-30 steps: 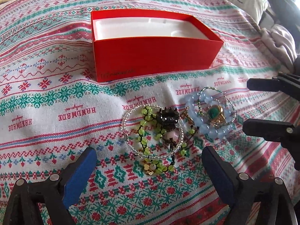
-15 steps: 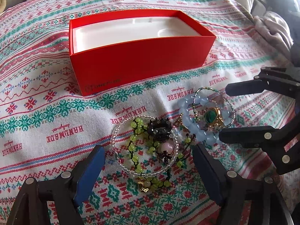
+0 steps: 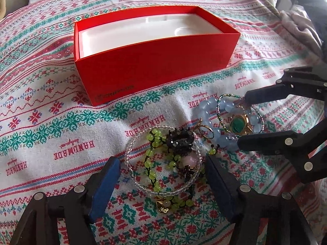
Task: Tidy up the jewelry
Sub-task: 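Move the right tool toward the jewelry pile while the left tool approaches it too, then grasp the clear-bead bracelet with the left tool while the right grasps the green-bead wire bracelet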
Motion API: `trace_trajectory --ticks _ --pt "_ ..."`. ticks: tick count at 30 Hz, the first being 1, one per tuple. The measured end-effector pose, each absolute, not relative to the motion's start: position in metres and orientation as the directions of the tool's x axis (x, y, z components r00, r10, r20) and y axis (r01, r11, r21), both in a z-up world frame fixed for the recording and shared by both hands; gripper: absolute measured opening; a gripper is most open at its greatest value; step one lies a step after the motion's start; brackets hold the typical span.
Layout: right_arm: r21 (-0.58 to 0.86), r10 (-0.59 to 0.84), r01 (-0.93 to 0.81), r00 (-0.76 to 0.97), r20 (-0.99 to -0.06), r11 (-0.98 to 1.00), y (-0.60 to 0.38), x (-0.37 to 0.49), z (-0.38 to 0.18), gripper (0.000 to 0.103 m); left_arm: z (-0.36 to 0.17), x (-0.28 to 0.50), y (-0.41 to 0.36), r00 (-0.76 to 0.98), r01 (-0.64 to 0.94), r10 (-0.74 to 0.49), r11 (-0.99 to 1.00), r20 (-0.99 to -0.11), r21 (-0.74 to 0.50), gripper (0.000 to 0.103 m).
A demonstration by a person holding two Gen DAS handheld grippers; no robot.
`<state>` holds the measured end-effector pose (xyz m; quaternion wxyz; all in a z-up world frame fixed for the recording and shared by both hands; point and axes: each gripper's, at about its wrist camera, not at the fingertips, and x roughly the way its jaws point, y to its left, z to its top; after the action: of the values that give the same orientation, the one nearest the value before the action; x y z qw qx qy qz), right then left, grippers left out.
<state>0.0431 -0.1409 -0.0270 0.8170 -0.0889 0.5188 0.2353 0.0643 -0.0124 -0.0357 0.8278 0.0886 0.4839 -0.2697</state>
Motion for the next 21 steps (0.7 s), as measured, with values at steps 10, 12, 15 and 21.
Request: trace_trajectory --ticks 10,12,15,21 --pt "0.114 0.310 -0.484 0.347 -0.885 0.868 -0.142 0.044 -0.025 0.049 -0.035 0.063 -0.012 0.404 0.527 -0.342 0.845 -0.849 -0.089 0.057" --pt "0.112 0.308 -0.485 0.346 -0.886 0.867 -0.141 0.044 -0.024 0.042 -0.035 0.062 -0.011 0.405 0.528 -0.342 0.845 -0.848 -0.089 0.056" --pt "0.111 0.306 -0.483 0.348 -0.886 0.869 -0.143 0.043 -0.023 0.041 -0.033 0.060 -0.010 0.409 0.530 -0.341 0.844 -0.846 -0.084 0.055" --pt "0.101 0.295 -0.466 0.365 -0.883 0.879 -0.150 0.041 -0.017 0.040 -0.030 0.057 -0.007 0.415 0.531 -0.344 0.843 -0.842 -0.083 0.055"
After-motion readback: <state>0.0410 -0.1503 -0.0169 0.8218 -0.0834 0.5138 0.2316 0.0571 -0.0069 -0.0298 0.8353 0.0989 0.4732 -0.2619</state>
